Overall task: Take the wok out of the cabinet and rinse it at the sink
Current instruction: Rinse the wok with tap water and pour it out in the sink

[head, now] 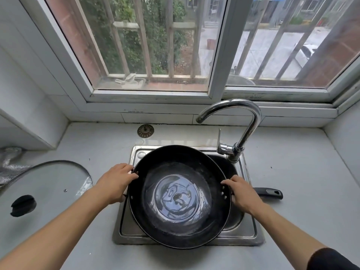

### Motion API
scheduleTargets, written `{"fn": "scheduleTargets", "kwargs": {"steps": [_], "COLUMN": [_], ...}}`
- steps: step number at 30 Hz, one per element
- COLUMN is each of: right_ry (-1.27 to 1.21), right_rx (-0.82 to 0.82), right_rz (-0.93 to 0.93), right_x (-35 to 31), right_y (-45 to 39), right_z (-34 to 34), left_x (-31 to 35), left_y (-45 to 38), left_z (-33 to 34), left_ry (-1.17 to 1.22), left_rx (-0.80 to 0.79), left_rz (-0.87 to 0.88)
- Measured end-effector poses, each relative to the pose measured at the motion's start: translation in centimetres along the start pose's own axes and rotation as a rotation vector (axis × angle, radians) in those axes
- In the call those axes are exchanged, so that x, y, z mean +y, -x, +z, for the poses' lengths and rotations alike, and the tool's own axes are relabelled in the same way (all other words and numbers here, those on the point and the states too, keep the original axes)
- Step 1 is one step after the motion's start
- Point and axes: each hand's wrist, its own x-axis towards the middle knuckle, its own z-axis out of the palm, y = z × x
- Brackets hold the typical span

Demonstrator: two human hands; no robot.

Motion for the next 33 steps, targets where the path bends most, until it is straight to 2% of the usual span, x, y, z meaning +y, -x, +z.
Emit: {"fn": "scheduleTargets", "kwargs": {"steps": [3,7,10,14,17,21,27,33], "right_ry": [0.012,-0.096,-0.076,0.049,0.168,0.192,0.195,0.286], "right_rx": [0.040,0.272,0.408,0.327,0.255,0.235,0.263,0.236], "right_rz": [-0.031,-0.159,-0.118,0.015,0.036,0.059,0.079,0.096], "right_x": [-0.1,-1.5,-3.1,-4.6,-4.9,-4.6,-4.4,-4.8], "right_y": [0.1,-1.4,-4.1,-8.2,-10.5,-12.3,-13.3,-13.6], "right_z": [-0.8,-2.8,-3.9,-4.8,-5.0,-4.7,-3.8,-3.5], "left_x": [-0.1,-0.2,0.0,0.4,0.4,0.2,0.6,0.9], "left_y": [0.3,0.6,0.8,0.9,0.8,0.6,0.6,0.8], "left_z": [0.0,-0.1,-0.1,0.1,0.3,0.6,1.2,0.9], "left_ry": [0.010,0.019,0.034,0.065,0.079,0.114,-0.020,-0.035], "left_rx": [0.009,0.013,0.028,0.054,0.053,0.051,0.300,0.302], "left_rz": [0.003,0.002,-0.006,-0.012,-0.008,-0.011,0.039,0.024]}}
